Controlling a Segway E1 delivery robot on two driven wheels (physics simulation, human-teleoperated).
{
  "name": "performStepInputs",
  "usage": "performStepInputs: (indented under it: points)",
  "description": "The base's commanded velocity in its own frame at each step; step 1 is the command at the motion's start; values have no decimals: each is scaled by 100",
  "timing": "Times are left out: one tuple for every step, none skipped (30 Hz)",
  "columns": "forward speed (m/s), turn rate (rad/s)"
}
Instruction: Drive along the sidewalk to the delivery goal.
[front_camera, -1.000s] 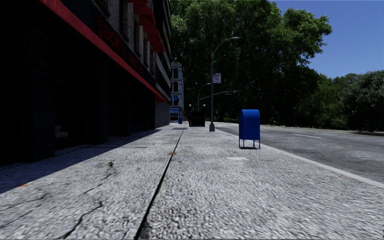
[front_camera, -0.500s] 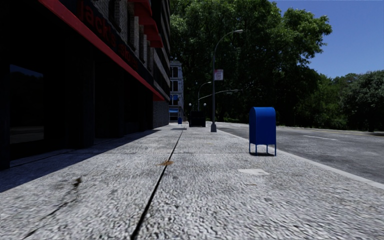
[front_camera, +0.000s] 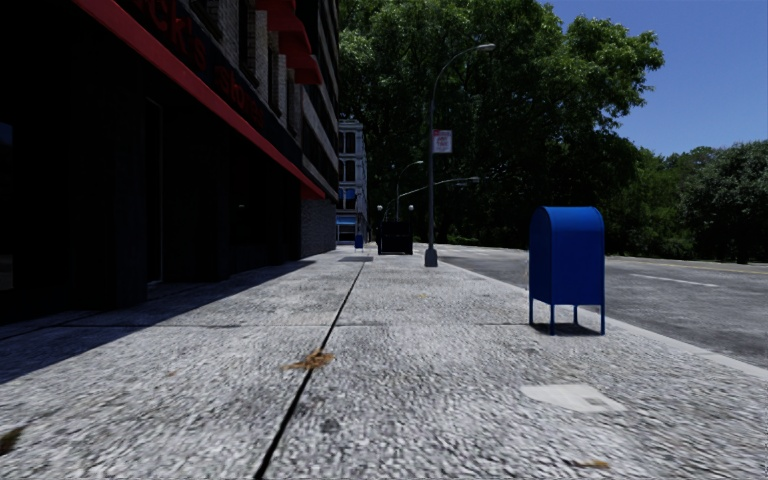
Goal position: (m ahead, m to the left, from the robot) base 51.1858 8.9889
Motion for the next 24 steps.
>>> performStepInputs:
  points:
    - [200, 0]
    - [200, 0]
    - [200, 0]
    - [200, 0]
    - [200, 0]
    - [200, 3]
    - [200, 6]
    - [200, 6]
    - [200, 8]
    - [200, 10]
    - [200, 10]
    - [200, 14]
    - [200, 18]
    - [200, 21]
    - [200, 21]
    - [200, 25]
    - [200, 27]
    - [200, 27]
    - [200, 27]
    - [200, 27]
    - [200, 27]
    - [200, 27]
    - [200, 27]
    - [200, 27]
